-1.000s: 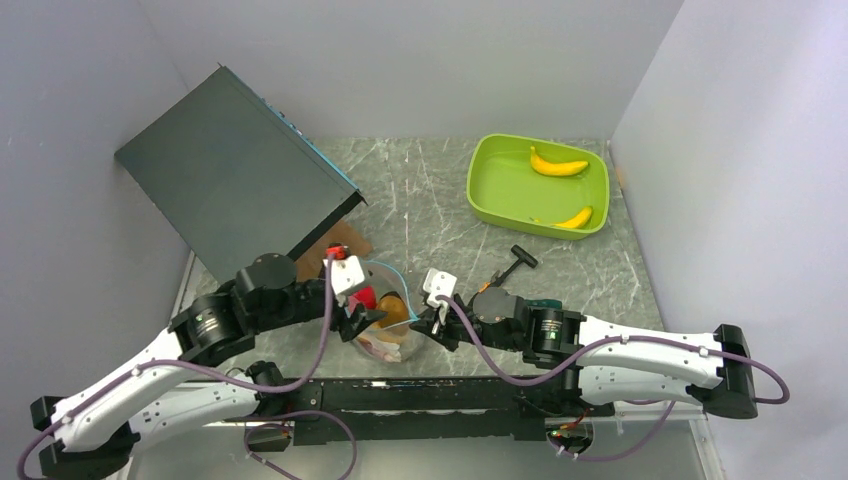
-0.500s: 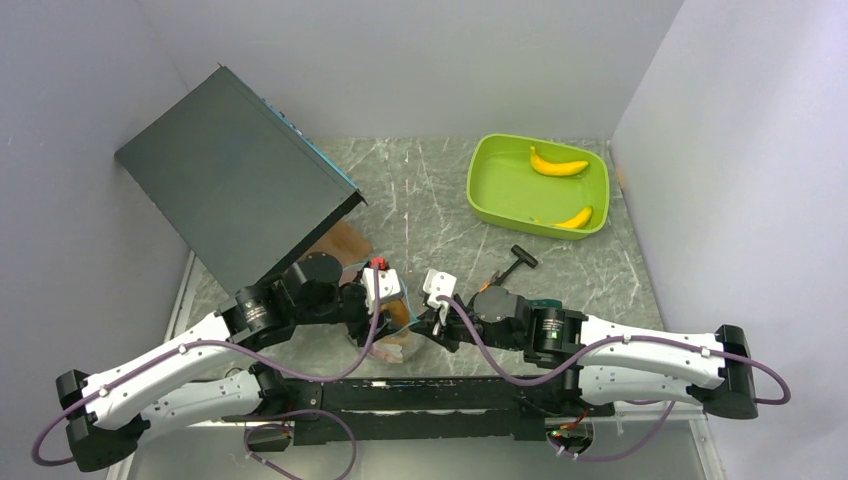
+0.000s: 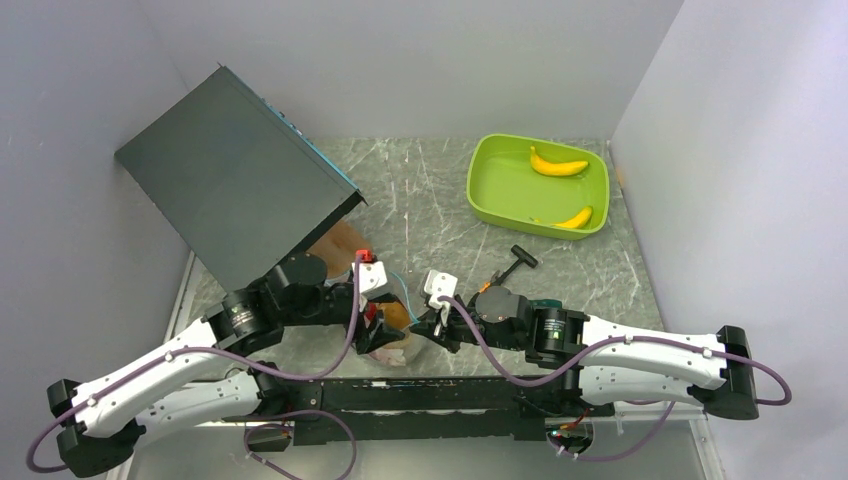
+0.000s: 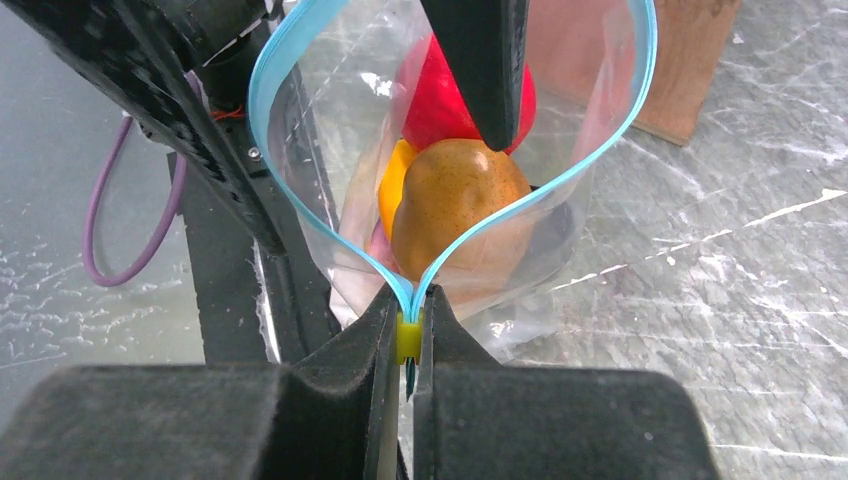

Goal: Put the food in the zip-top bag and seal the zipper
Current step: Adjust the zipper food storage bag at the center of the board.

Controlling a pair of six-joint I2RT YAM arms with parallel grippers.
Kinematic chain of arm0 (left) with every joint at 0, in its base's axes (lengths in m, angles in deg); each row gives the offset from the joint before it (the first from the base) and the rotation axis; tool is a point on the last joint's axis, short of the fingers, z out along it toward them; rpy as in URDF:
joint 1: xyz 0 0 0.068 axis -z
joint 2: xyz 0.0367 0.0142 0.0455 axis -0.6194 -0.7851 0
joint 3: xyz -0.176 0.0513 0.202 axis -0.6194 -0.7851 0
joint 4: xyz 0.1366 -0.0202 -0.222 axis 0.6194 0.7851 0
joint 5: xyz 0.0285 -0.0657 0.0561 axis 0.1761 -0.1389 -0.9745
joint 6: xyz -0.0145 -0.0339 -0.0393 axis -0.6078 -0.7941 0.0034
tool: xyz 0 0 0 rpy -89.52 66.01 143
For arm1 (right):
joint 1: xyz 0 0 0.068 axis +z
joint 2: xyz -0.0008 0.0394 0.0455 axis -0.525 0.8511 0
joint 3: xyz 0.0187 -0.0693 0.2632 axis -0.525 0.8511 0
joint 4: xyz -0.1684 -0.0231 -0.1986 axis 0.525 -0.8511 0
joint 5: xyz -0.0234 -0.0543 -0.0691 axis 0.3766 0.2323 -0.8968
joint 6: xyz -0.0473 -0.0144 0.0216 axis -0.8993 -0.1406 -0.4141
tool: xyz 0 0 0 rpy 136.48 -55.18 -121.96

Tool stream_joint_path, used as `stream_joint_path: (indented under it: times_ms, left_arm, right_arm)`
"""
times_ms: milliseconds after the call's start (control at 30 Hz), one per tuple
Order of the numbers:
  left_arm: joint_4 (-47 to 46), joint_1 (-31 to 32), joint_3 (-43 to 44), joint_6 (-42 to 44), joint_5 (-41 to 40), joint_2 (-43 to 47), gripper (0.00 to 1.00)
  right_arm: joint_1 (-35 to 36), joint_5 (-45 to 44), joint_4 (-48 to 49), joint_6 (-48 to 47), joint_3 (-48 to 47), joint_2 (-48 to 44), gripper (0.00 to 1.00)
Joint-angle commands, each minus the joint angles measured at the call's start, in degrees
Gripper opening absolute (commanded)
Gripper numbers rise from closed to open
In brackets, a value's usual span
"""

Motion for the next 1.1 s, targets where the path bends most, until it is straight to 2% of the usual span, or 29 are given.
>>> stream_joint_path:
  times_ms: [0, 167, 267, 367, 500, 567, 600, 700, 767, 933, 1067]
  left_arm:
    - [-3.34, 0.14, 3.84, -3.22, 2.33, 0.19, 0.78]
    - [-1.32, 0.15, 3.05, -3.33, 3.60, -2.62, 0.76]
    - [0.07, 0.23, 2.18, -3.30, 2.41, -4.46, 0.68]
    - [0.95, 0.25, 1.70, -2.99, -1.62, -4.91, 0.55]
    - [1.58, 0.25, 2.04, -3.53, -5.13, -4.97, 0.24]
    - [1.08, 0.24, 1.86, -4.45, -6.40, -4.57, 0.15]
    - [0.35, 0.23, 1.64, -5.23, -7.01, -4.24, 0.13]
    - [-3.85, 0.23, -0.57, -7.80, -7.28, -2.65, 0.09]
    - [-6.67, 0.23, -2.09, -9.40, -7.10, -1.41, 0.08]
    - [-12.87, 0.25, -6.27, -12.62, -6.62, 2.26, 0.05]
    - [-14.56, 0.23, -7.77, -13.55, -6.13, 3.60, 0.05]
  right_arm:
    - [-0.13, 1.15, 1.69, -0.64, -2.21, -1.29, 0.00]
    - [-0.14, 1.42, 2.08, -0.43, -1.77, -1.51, 0.00]
    - [-0.17, 1.59, 2.12, -0.57, -1.83, -1.79, 0.00]
    - [-0.09, 1.41, 1.86, -0.84, -1.83, -2.04, 0.00]
    - [-0.09, -0.01, 2.81, -0.98, -0.89, -3.22, 0.01]
    - [-0.13, -1.41, 5.01, -0.65, 0.95, -4.69, 0.19]
    - [-0.16, -2.23, 6.50, -0.25, 2.23, -5.48, 0.33]
    - [-0.36, -3.09, 11.66, 1.14, 5.82, -8.15, 0.56]
    - [-0.64, -2.91, 14.69, 2.08, 8.23, -9.68, 0.61]
    - [-2.32, -0.41, 21.58, 2.17, 13.82, -12.84, 0.61]
    - [-6.25, 4.25, 25.69, 3.16, 16.32, -13.38, 0.61]
